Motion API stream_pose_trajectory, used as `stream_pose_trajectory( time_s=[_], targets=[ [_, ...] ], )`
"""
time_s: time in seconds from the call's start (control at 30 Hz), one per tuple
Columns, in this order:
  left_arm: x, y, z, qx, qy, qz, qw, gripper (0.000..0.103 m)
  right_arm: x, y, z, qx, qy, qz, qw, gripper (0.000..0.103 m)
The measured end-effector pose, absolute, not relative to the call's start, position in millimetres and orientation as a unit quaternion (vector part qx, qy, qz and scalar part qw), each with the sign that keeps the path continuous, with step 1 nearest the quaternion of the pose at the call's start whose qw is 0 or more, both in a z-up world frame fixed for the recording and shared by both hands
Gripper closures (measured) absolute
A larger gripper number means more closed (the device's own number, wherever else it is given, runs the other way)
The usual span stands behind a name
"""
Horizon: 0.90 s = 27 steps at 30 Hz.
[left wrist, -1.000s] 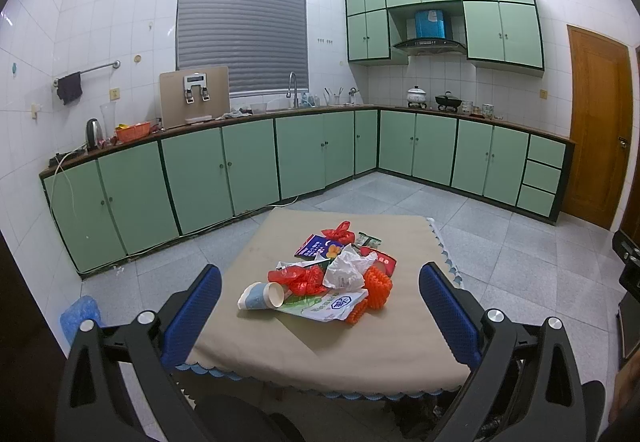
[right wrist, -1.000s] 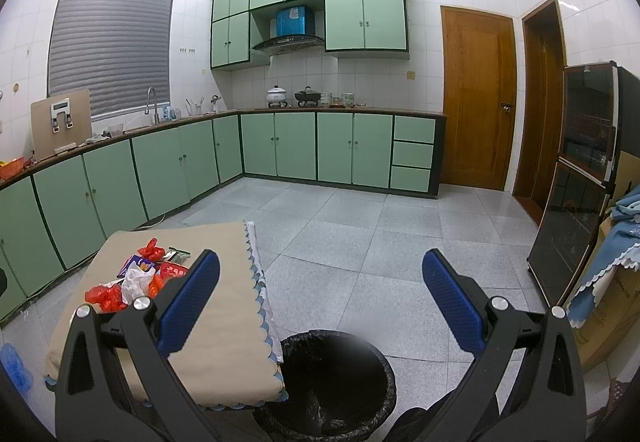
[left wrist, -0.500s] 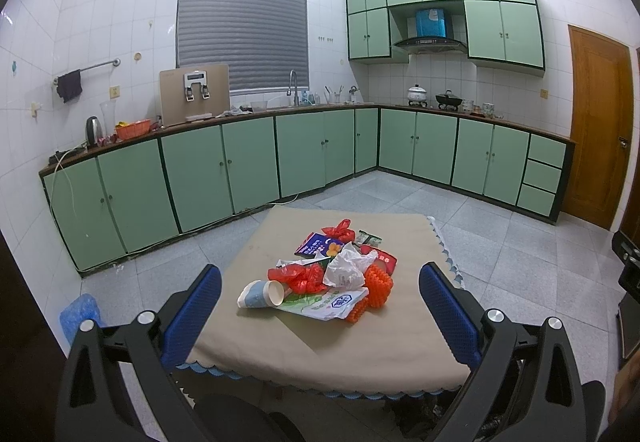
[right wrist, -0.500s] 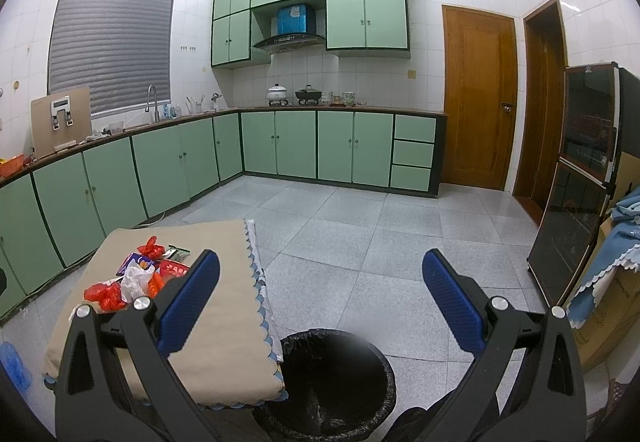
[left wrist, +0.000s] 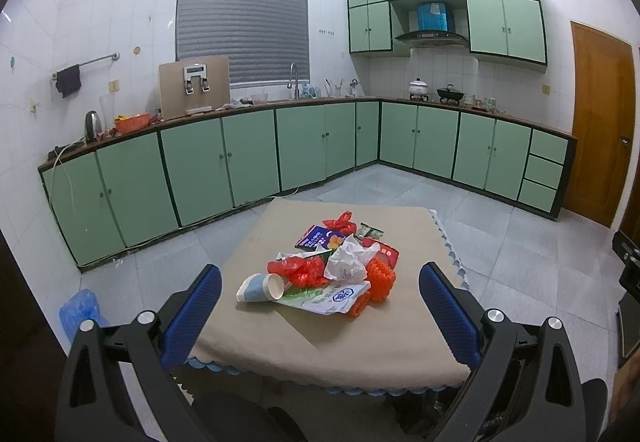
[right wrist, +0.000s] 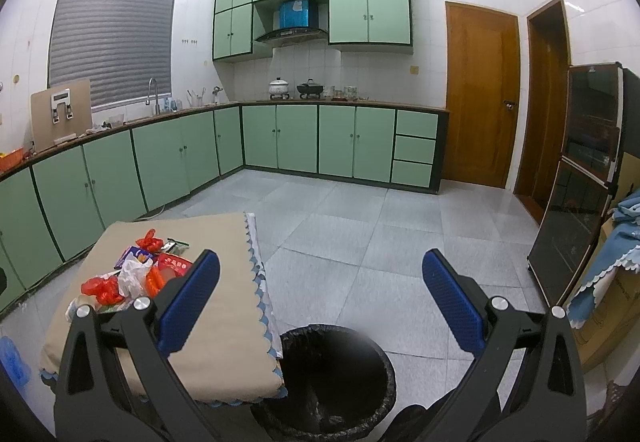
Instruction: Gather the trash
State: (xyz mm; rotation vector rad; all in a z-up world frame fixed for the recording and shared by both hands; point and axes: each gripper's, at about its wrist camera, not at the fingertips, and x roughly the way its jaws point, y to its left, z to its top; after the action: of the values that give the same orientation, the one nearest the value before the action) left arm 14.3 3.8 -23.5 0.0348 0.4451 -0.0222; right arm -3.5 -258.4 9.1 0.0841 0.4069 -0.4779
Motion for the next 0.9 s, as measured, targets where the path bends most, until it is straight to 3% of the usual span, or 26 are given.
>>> stream_pose_trajectory(
  time_s=[0.4, 0.9],
  targets=[
    [39, 14, -50, 0.021, 0.261, -0.002, 0.965, 0.006, 29, -246, -9, 0.031, 0.229, -0.187, 0.955, 0.005],
    [115, 59, -124, 0.004, 0.314, 0.017, 0.949, 0.006, 146, -180, -70, 0.023, 0.310, 0.006, 0.950, 0.005]
  ],
)
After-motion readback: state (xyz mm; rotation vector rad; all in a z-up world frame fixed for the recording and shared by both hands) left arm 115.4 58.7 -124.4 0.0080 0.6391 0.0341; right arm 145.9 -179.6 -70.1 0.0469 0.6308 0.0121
